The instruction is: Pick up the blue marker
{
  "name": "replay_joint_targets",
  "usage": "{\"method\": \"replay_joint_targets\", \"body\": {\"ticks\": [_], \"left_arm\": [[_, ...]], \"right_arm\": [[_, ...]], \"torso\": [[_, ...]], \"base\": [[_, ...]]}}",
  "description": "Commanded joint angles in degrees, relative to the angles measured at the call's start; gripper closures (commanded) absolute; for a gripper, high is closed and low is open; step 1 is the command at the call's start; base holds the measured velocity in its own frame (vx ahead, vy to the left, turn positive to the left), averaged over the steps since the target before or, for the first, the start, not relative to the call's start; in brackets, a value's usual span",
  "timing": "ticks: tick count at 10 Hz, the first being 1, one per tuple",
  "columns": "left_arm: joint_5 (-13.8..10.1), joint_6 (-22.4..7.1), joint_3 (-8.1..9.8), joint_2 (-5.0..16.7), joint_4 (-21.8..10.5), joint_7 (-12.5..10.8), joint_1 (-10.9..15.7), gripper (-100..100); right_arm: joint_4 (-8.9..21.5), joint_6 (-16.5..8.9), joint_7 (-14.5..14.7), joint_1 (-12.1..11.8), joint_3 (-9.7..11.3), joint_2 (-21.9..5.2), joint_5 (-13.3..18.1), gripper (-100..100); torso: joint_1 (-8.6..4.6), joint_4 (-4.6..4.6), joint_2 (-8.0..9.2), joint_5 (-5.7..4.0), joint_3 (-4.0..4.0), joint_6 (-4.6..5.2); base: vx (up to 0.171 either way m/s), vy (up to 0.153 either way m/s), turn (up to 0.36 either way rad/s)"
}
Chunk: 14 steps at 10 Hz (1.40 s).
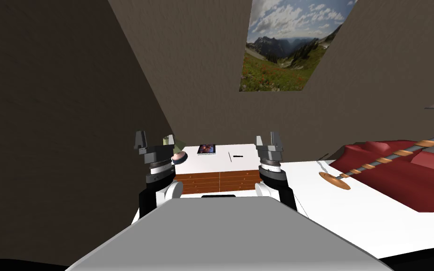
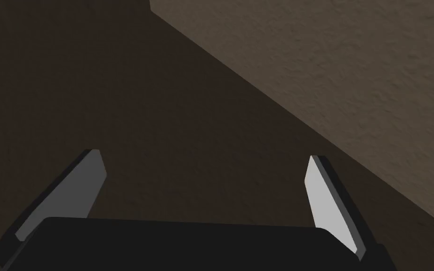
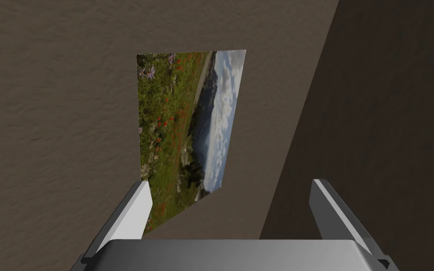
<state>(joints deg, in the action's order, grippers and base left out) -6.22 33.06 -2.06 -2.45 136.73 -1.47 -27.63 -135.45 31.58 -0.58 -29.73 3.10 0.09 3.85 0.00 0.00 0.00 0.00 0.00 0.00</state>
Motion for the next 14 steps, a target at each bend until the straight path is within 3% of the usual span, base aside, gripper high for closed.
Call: {"method": "replay_joint_targets", "body": {"ticks": [1, 6, 7, 9, 12, 14], "left_arm": [[0.0, 0.0, 0.0, 0.0, 0.0, 0.0, 0.0, 0], [0.0, 0.0, -0.01, -0.01, 0.0, 0.0, 0.01, 0], [0.0, 0.0, -0.01, -0.01, -0.01, 0.0, 0.01, 0], [0.0, 0.0, -0.01, -0.01, 0.0, 0.0, 0.01, 0], [0.0, 0.0, -0.01, -0.01, 0.0, 0.0, 0.01, 0], [0.0, 0.0, -0.01, 0.0, 0.0, 0.0, 0.01, 0]], "right_arm": [[0.84, 0.03, -0.27, -0.21, 0.26, -1.58, 0.44, -100], [7.27, 0.26, -2.02, -1.34, 2.1, -9.4, 3.93, -100], [7.89, 0.26, -2.02, -1.34, 2.1, -9.42, 3.93, -100], [11.69, 0.33, -2.87, -1.75, 3.11, -13.29, 6.08, -100], [15.04, 0.37, -3.28, -1.91, 3.69, -15.33, 7.28, -100], [19.22, 0.5, -3.99, -2.11, 5.01, -19.06, 9.87, -100]], "torso": [[0.0, 0.0, 0.0, 0.0, 0.0, 0.0], [0.22, 0.1, 0.46, 0.05, 0.26, -0.01], [0.28, 0.1, 0.45, 0.06, 0.26, -0.01], [0.2, 0.06, 0.25, 0.05, 0.15, -0.01], [0.25, 0.05, 0.21, 0.06, 0.13, 0.0], [0.21, 0.04, 0.18, 0.05, 0.11, -0.02]], "base": [[-0.024, 0.018, -0.006], [-0.099, 0.063, 0.017], [-0.06, 0.061, 0.008], [-0.068, 0.067, 0.071], [-0.047, 0.064, 0.039], [-0.058, 0.078, 0.144]]}}
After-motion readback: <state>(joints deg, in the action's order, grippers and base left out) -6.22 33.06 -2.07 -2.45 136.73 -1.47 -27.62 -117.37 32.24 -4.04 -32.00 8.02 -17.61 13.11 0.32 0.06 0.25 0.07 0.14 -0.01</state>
